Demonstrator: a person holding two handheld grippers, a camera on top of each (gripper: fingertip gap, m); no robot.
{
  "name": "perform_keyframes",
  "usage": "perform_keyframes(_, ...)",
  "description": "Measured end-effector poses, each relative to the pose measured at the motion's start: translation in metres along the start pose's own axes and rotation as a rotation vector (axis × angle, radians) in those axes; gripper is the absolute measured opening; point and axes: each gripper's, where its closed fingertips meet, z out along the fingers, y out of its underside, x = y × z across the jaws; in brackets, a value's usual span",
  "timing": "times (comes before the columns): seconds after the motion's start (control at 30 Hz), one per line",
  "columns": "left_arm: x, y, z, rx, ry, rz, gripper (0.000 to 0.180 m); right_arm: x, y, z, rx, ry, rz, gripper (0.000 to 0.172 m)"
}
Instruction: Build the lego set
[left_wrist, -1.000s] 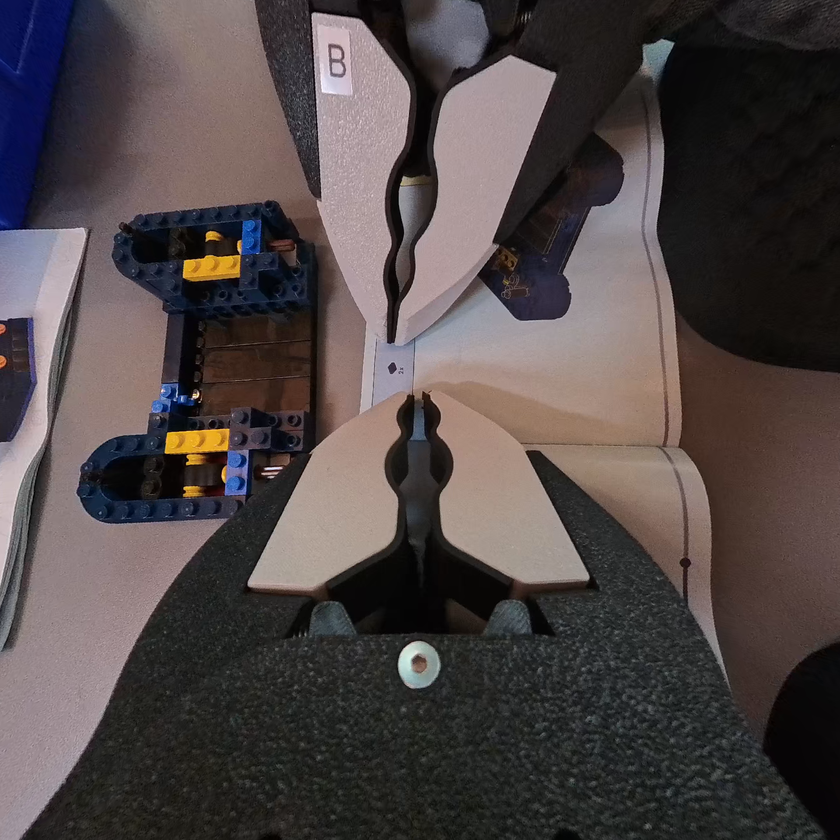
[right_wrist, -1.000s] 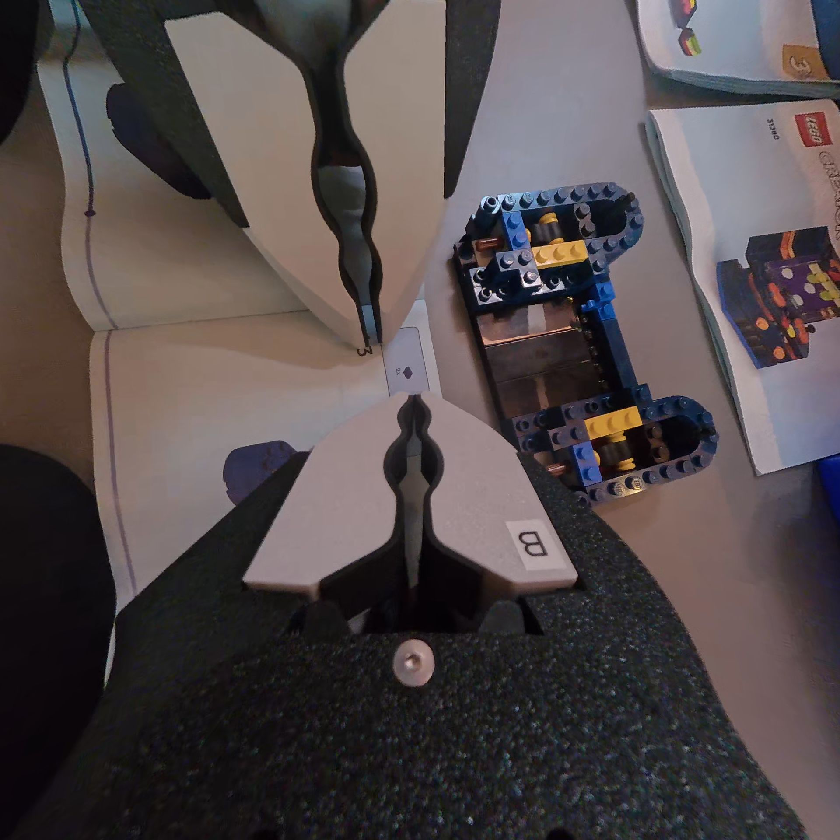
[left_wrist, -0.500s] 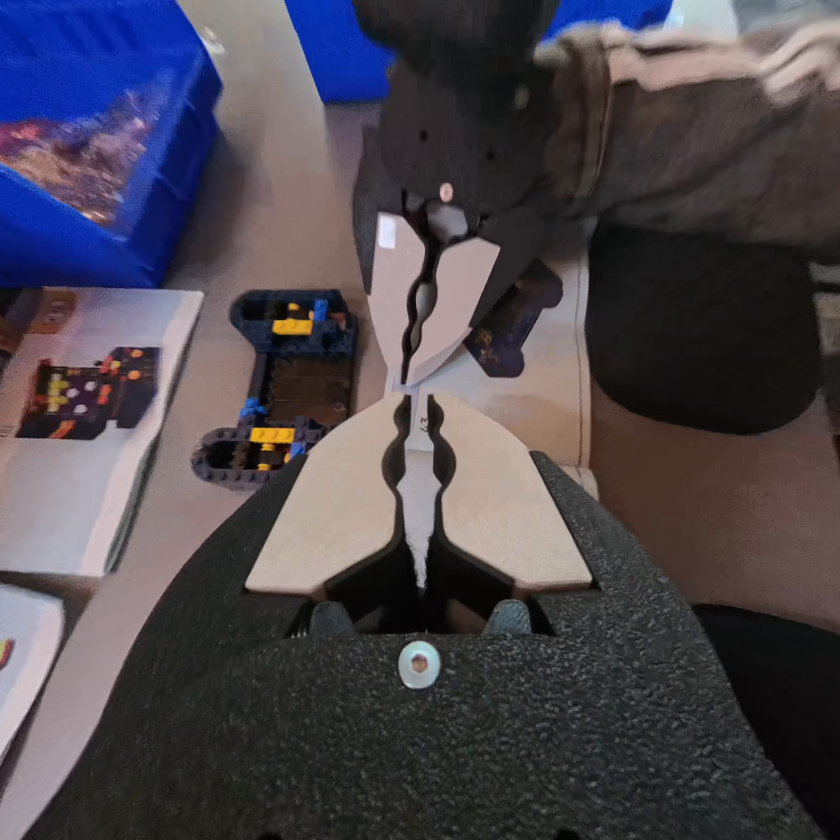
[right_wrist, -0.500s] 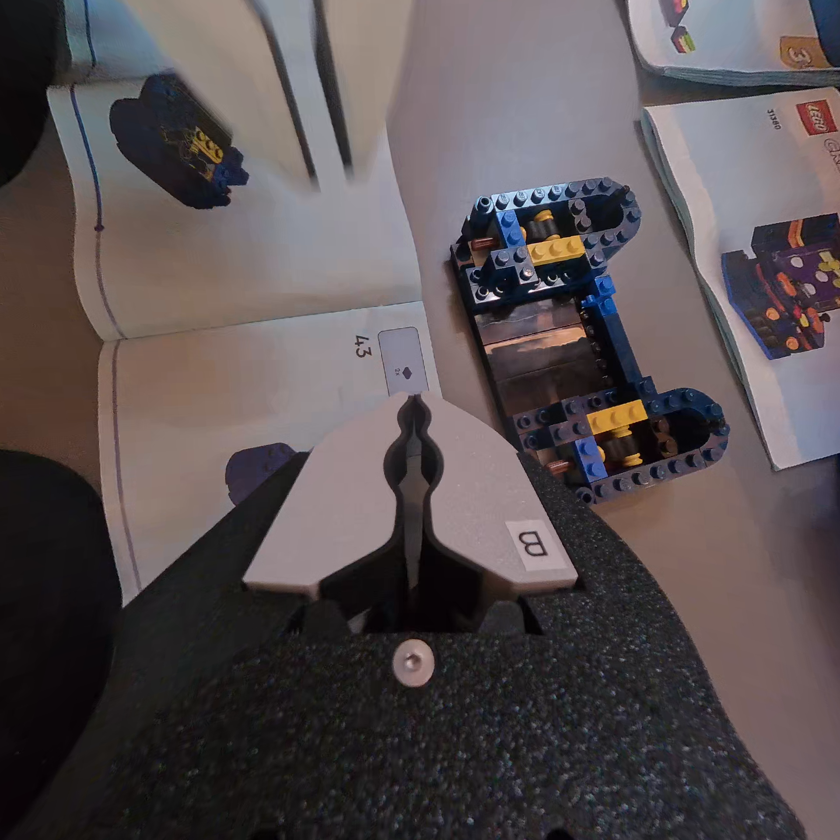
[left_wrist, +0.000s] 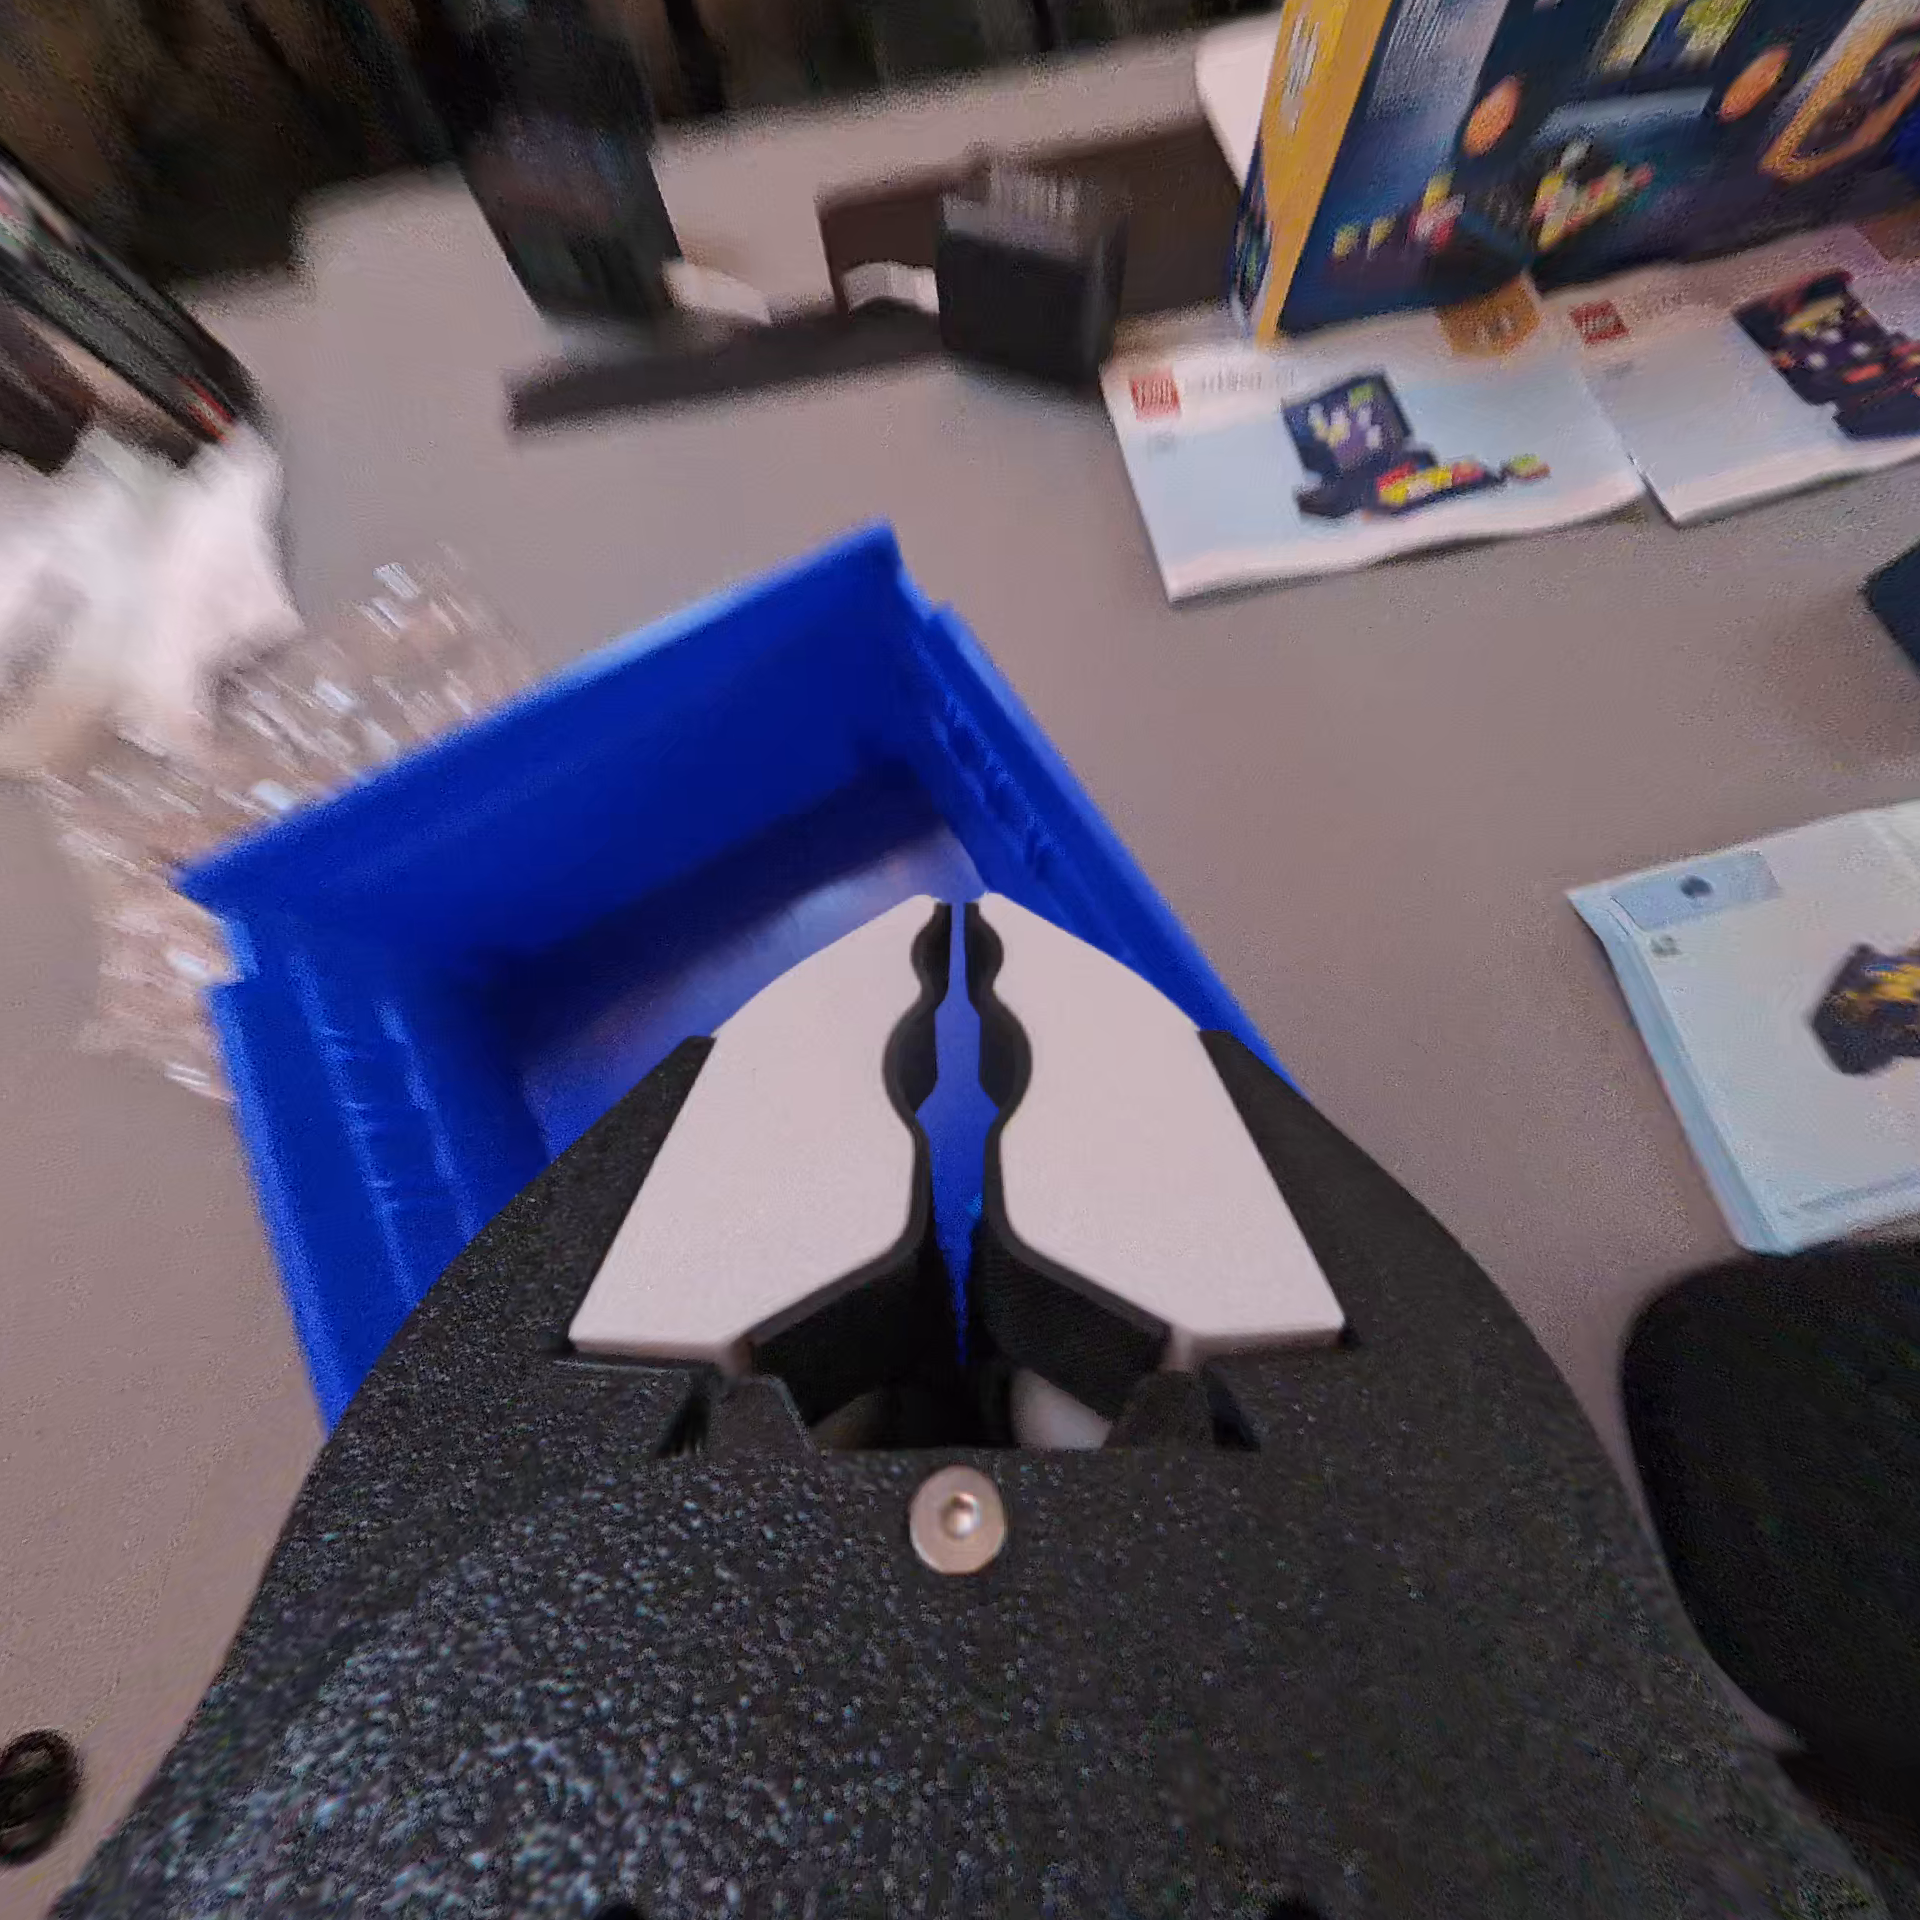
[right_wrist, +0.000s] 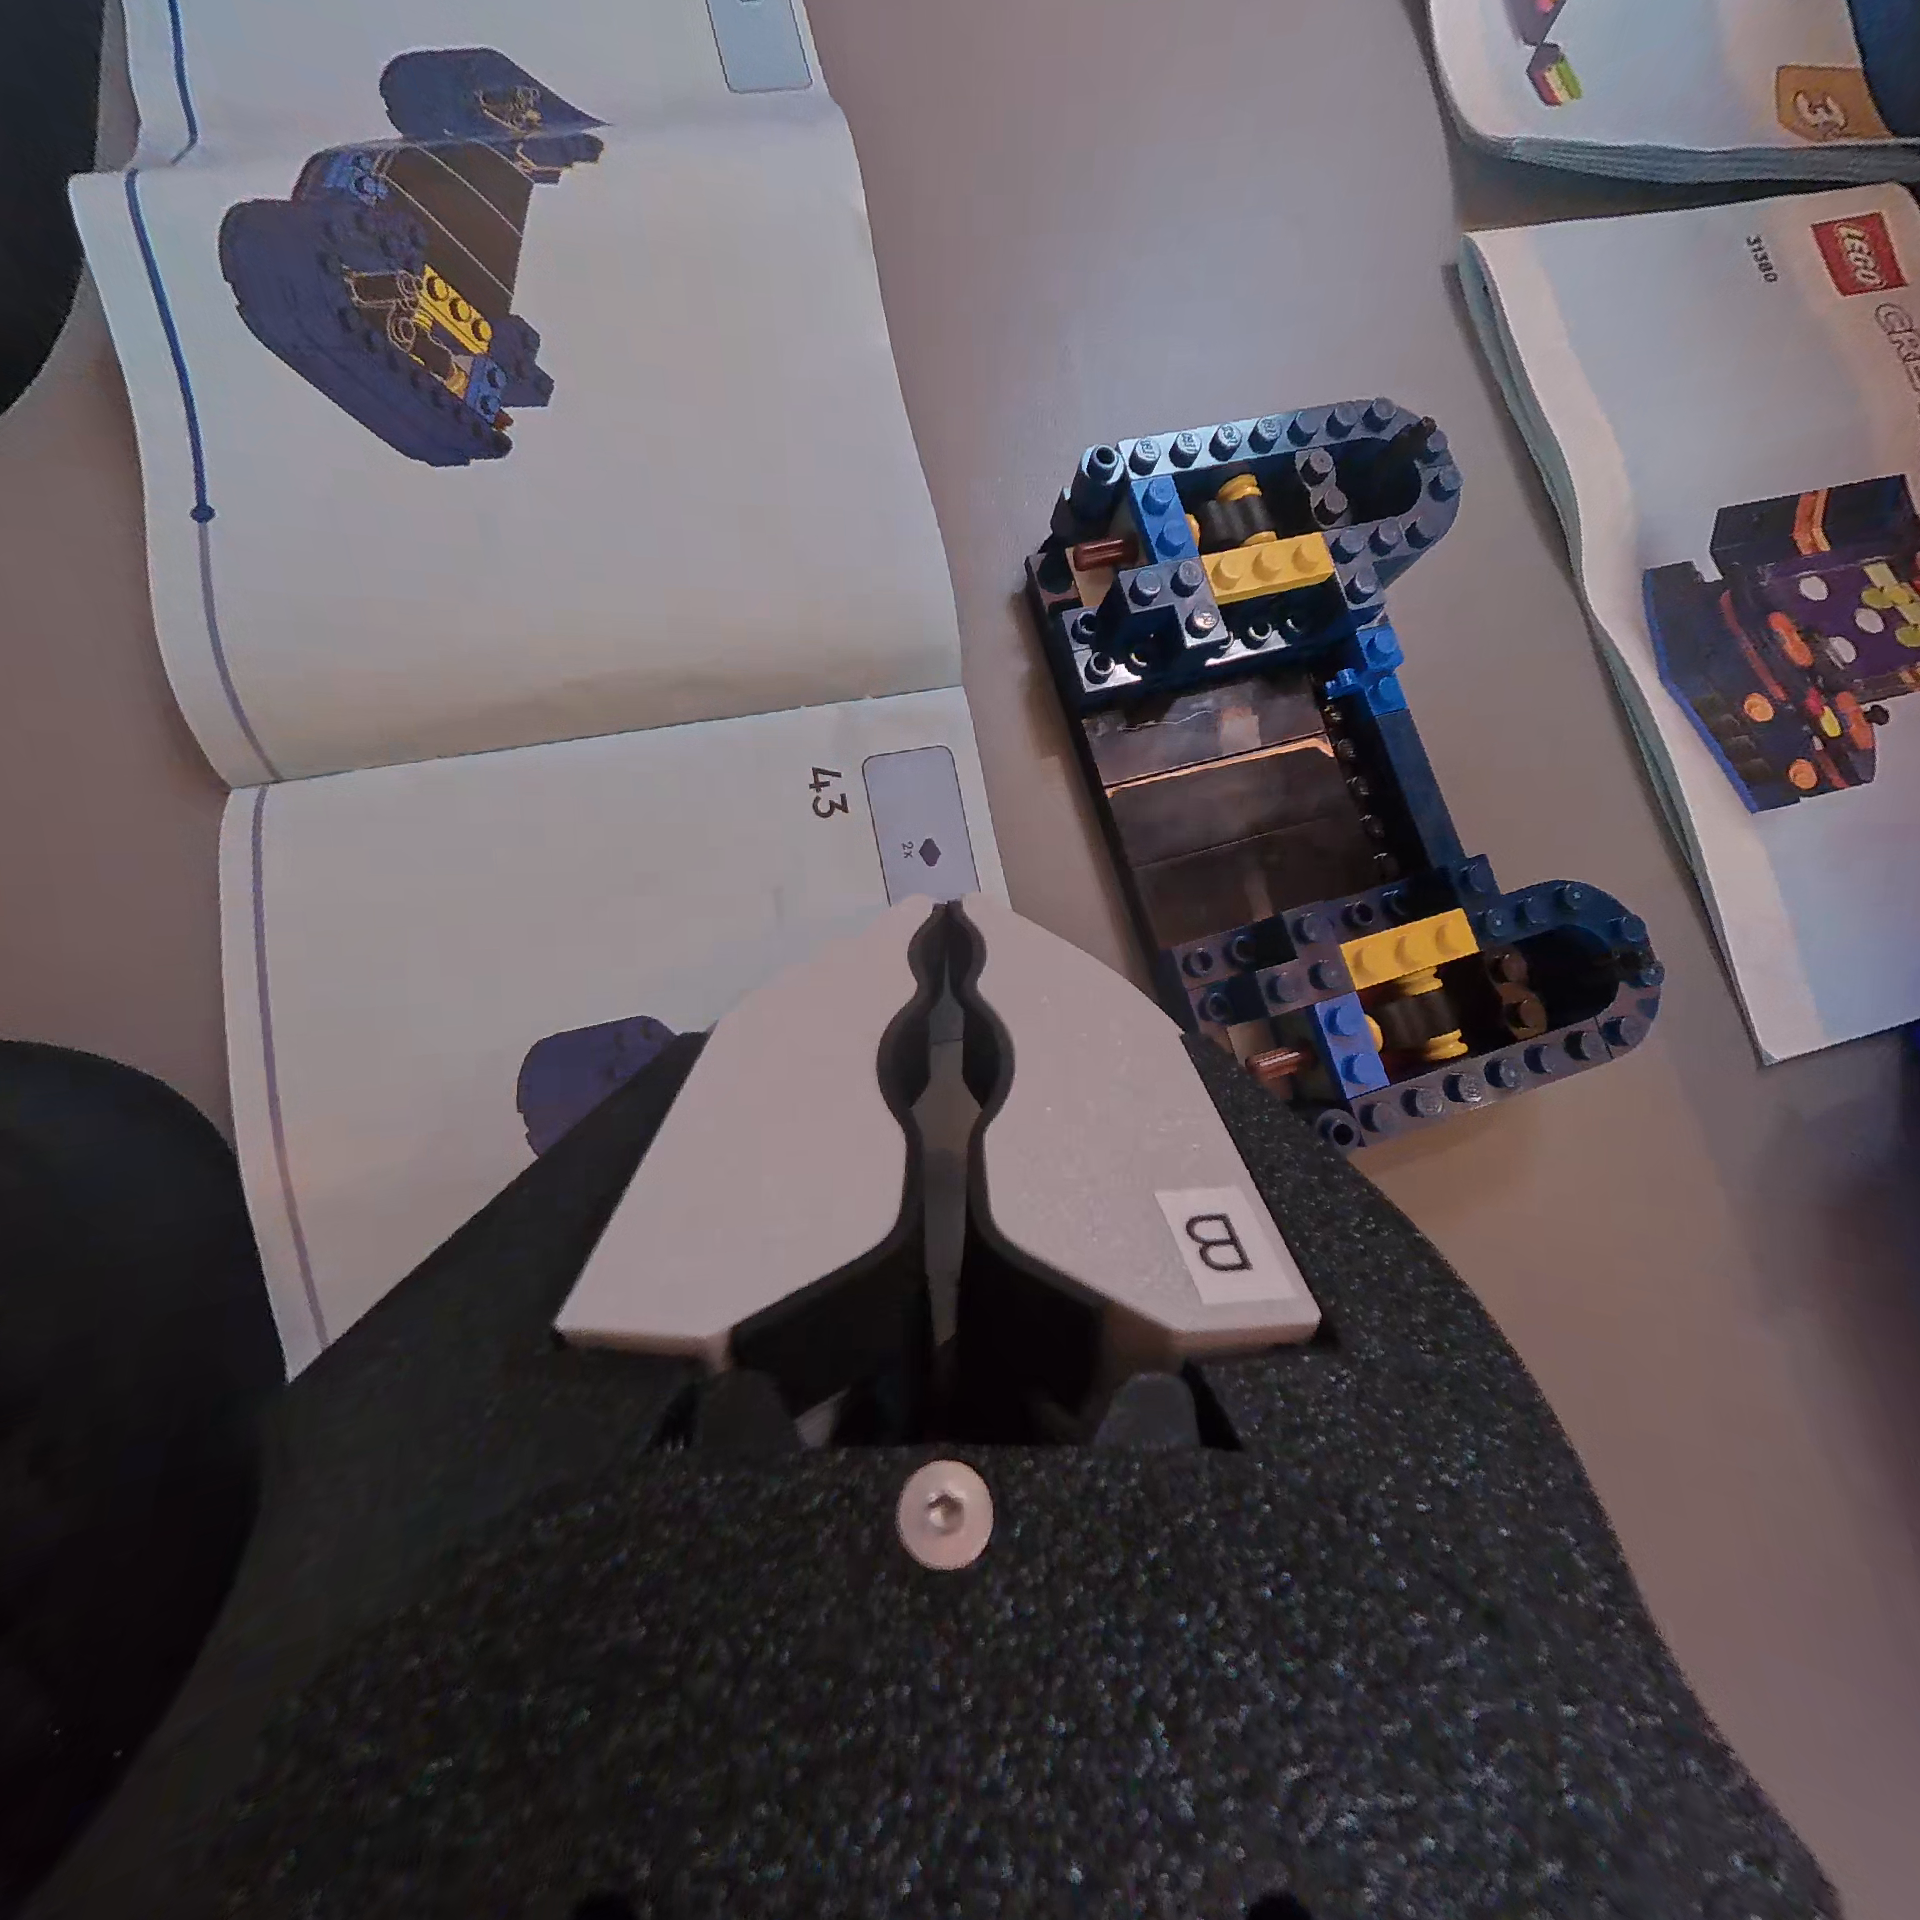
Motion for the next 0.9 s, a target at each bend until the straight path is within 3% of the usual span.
perform_keyframes(0.1,-0.037,0.03,0.042,-0.192,0.089,-0.11,0.003,0.0,0.0,0.0,-0.007,0.008,-0.007,0.0)
perform_keyframes(0.2,-0.051,0.063,0.068,-0.415,0.097,-0.117,0.019,0.0,0.0,0.0,-0.006,0.007,-0.004,0.0)
perform_keyframes(0.37,-0.049,0.081,0.097,-0.536,0.149,-0.156,0.024,0.0,0.0,0.0,-0.011,0.013,-0.025,0.0)
perform_keyframes(0.63,-0.06,0.099,0.106,-0.603,0.123,-0.179,0.02,0.0,-0.001,0.001,-0.008,0.01,-0.027,0.0)
perform_keyframes(0.9,-0.071,0.1,0.108,-0.563,0.077,-0.137,0.008,0.0,-0.001,0.001,-0.015,0.021,-0.045,0.0)
